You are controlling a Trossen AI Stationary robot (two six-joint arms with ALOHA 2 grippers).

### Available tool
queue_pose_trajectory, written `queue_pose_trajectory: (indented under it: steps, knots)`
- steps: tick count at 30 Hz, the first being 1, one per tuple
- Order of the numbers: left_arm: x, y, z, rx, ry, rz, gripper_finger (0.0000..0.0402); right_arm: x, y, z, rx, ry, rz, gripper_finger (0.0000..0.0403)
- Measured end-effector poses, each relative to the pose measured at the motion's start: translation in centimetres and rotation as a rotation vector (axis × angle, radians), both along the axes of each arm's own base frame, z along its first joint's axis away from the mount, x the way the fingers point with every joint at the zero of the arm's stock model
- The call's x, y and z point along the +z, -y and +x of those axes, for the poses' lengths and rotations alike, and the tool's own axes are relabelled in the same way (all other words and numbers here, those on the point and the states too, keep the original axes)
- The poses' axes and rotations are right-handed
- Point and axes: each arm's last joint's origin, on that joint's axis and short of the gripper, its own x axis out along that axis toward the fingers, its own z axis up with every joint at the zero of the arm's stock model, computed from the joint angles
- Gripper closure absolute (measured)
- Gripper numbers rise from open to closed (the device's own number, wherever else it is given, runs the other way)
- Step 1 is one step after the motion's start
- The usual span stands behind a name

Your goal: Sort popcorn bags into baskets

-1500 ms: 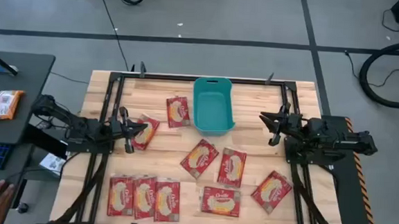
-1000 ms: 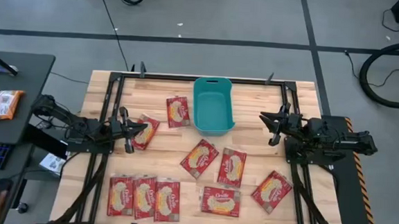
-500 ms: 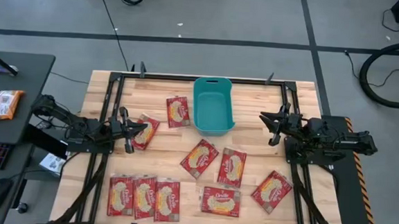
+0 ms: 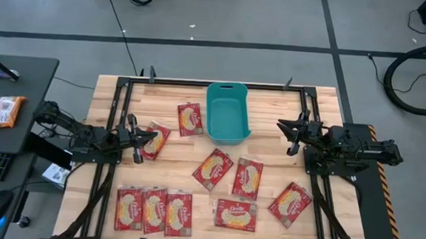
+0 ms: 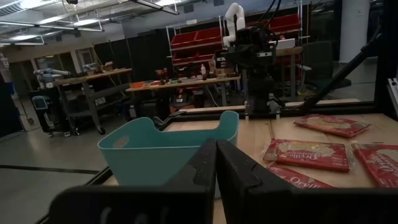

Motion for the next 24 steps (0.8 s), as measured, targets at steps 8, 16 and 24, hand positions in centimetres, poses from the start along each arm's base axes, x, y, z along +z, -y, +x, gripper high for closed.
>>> queue_pose_trajectory:
  steps: [8,16,24]
  knots:
    - [0.0,0.0,0.0,0.0,0.0,0.0,0.0383,0.0,0.0,0.0,0.0,0.0,0.0,0.033]
    - [0.0,0.0,0.0,0.0,0.0,0.0,0.0383,-0.01,0.0,0.0,0.0,0.0,0.0,0.033]
    - [0.2,-0.01,-0.03,0.022,-0.039,0.18,0.0383,-0.01,0.0,0.0,0.0,-0.001,0.0,0.033]
